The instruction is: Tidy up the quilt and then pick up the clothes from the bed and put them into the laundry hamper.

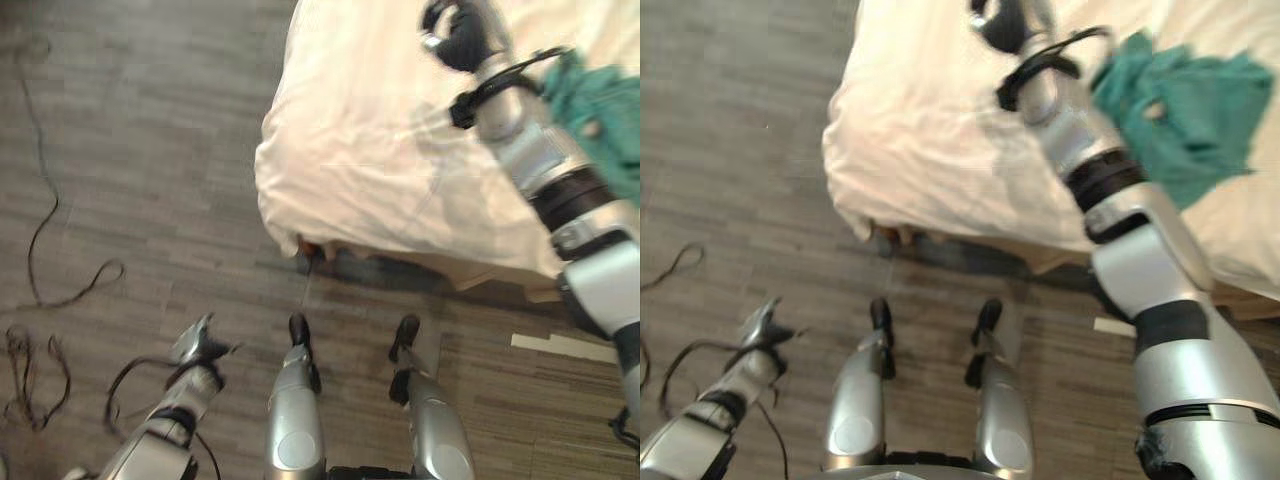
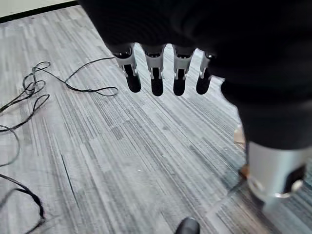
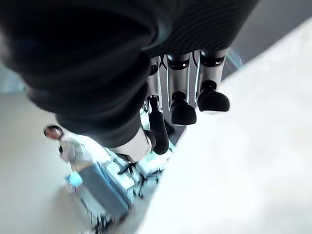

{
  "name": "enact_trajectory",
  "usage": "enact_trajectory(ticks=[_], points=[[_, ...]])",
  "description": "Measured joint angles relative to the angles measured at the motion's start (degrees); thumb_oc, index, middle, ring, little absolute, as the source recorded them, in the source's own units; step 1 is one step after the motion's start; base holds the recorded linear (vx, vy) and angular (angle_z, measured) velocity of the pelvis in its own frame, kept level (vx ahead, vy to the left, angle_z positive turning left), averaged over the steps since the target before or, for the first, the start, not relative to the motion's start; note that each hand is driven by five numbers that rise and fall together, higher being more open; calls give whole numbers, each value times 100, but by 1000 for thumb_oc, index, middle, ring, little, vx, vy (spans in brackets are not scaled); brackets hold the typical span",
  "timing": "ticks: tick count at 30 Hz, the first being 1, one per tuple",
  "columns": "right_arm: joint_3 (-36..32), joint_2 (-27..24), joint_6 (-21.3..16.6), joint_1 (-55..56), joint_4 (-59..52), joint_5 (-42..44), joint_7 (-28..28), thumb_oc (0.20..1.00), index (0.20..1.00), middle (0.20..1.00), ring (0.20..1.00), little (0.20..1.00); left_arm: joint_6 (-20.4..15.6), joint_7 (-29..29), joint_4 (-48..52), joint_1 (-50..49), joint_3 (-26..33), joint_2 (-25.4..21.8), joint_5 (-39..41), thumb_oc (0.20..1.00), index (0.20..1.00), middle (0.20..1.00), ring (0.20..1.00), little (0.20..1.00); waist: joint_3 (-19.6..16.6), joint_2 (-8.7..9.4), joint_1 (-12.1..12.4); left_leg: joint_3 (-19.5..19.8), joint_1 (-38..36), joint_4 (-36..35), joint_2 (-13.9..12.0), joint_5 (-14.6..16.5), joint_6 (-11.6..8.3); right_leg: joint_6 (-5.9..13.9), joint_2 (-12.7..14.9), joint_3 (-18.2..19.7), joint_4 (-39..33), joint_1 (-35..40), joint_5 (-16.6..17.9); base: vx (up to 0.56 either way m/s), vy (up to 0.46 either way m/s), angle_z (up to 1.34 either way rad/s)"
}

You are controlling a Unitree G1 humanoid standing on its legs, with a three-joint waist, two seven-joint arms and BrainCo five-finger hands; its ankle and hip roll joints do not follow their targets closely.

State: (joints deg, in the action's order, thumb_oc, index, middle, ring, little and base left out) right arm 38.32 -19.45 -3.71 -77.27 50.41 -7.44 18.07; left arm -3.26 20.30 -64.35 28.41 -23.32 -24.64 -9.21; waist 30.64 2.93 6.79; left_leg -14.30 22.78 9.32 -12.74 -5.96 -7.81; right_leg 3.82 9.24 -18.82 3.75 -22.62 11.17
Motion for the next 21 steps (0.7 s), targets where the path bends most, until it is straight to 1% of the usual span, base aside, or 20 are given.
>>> enact_trajectory(ticks=[1, 2, 3, 4, 7, 8, 9, 12, 13, 14, 15, 16, 17, 18, 19, 20, 21], points=[[171, 355, 28, 435, 34, -39, 12, 200, 200, 200, 200, 200, -79, 61, 206, 129, -47, 245, 167, 1000, 1000, 1000, 1000, 1000, 57, 2, 20, 54, 67, -115, 20, -74, 41, -1, -4, -43, -46, -50, 8, -21, -24, 27], [145, 499, 9, 670, -66, -122, 265, 200, 200, 200, 200, 200, -114, 140, 335, 224, -123, 334, 240, 1000, 1000, 1000, 1000, 1000, 94, 6, 5, 76, 75, -152, 27, -114, 77, -8, -1, -65, -50, -50, 13, -2, -19, 16], [114, 552, -48, 805, -393, -187, 416, 200, 200, 200, 200, 200, -171, 235, 370, 262, -175, 405, 320, 1000, 1000, 1000, 1000, 1000, 126, 64, -98, 70, 38, -193, 39, -118, 83, -62, 8, -73, -69, -20, 54, 8, -6, 8], [243, 587, -41, 884, -575, -262, 286, 200, 200, 200, 200, 200, -161, 256, 365, 290, -227, 438, 407, 1000, 1000, 1000, 1000, 1000, 129, 80, -214, 72, -40, -233, 40, -120, 84, -70, 4, -76, -68, 41, 58, 34, -4, -1], [423, 767, 7, 1370, -947, -372, 159, 200, 200, 200, 200, 200, -161, 333, 450, 234, -337, 509, 432, 1000, 1000, 1000, 1000, 1000, 124, 70, -325, 58, -420, -414, 40, -107, 67, -92, -57, -8, -104, 334, 48, 53, 10, -6], [486, 887, 4, 1893, -1394, -364, -18, 200, 200, 200, 200, 200, -157, 370, 512, 82, -310, 510, 433, 1000, 1000, 1000, 1000, 1000, 121, 68, -404, 44, -644, -526, 35, -110, 62, -98, -80, 13, -117, 499, 45, 43, 17, -7], [767, 957, -36, 2247, -1524, -317, -293, 200, 200, 200, 200, 200, -161, 361, 495, -35, -304, 528, 428, 1000, 1000, 1000, 1000, 1000, 115, 59, -446, 14, -807, -566, 28, -93, 41, -98, -88, 39, -115, 611, 45, 44, 17, -11], [1352, 1053, 36, 3028, -1658, 78, -974, 200, 200, 200, 200, 200, -137, 335, 387, -295, -133, 590, 404, 1000, 1000, 1000, 1000, 1000, 95, 24, -463, -56, -1082, -718, 37, -73, 16, -105, -96, 69, -142, 779, 37, 31, 7, -11], [1686, 964, 87, 3283, -1868, 333, -1300, 200, 200, 200, 200, 200, -117, 317, 293, -348, -57, 585, 393, 1000, 1000, 1000, 1000, 1000, 95, 25, -455, -73, -1104, -756, 45, -74, 17, -116, -92, 78, -228, 816, 28, 30, 12, -4], [1735, 932, 85, 3368, -1906, 438, -1427, 200, 200, 200, 200, 200, -69, 279, 214, -379, 12, 576, 393, 1000, 1000, 1000, 1000, 1000, 95, 24, -444, -80, -1092, -759, 59, -76, 19, -134, -85, 83, -261, 811, 16, 50, 17, -6], [1726, 792, 113, 3379, -2196, 740, -1560, 200, 200, 200, 200, 200, -45, 221, 74, -482, 130, 550, 386, 1000, 1000, 1000, 1000, 1000, 95, 24, -443, -96, -1105, -759, 108, -85, 22, -136, -89, 142, -310, 829, 13, 37, 11, -9], [1653, 595, 80, 3384, -2711, 1015, -1589, 200, 200, 200, 200, 200, -43, 211, 79, -567, 140, 528, 369, 1000, 1000, 1000, 1000, 1000, 95, 24, -444, -126, -1129, -768, 116, -86, 23, -137, -96, 194, -310, 827, 13, 28, 16, -14], [1377, 450, -46, 3382, -3181, 1226, -1579, 200, 200, 200, 200, 200, -23, 196, 55, -714, 129, 491, 343, 1000, 1000, 1000, 1000, 1000, 95, 23, -447, -168, -1186, -785, 120, -95, 25, -137, -93, 226, -309, 853, 14, 3, 16, -13], [1141, 392, -165, 3342, -3289, 1303, -1537, 200, 200, 200, 200, 200, -3, 180, 9, -828, 155, 471, 340, 1000, 1000, 1000, 1000, 1000, 94, 19, -510, -197, -1244, -797, 120, -97, 19, -132, -80, 246, -307, 879, 10, 3, 16, -15], [860, 238, -267, 3246, -3517, 1374, -1503, 200, 200, 200, 200, 200, -5, 163, 31, -941, 188, 475, 335, 1000, 1000, 1000, 1000, 1000, 81, -7, -493, -242, -1274, -810, 125, -91, 4, -131, -79, 303, -303, 872, 5, -7, 3, -14], [622, 179, -370, 3167, -3591, 1433, -1408, 200, 200, 200, 200, 200, -4, 159, 43, -1018, 200, 471, 335, 1000, 1000, 1000, 1000, 1000, 78, -15, -492, -268, -1292, -822, 133, -82, -10, -106, -70, 335, -312, 866, -14, -14, 2, -21], [95, 107, -499, 3002, -3589, 1435, -1143, 200, 200, 200, 200, 200, 2, 139, 39, -1161, 248, 469, 336, 1000, 1000, 1000, 1000, 1000, 72, -31, -519, -316, -1289, -829, 132, -83, -6, -99, -55, 375, -295, 805, -11, -26, 2, -23]])
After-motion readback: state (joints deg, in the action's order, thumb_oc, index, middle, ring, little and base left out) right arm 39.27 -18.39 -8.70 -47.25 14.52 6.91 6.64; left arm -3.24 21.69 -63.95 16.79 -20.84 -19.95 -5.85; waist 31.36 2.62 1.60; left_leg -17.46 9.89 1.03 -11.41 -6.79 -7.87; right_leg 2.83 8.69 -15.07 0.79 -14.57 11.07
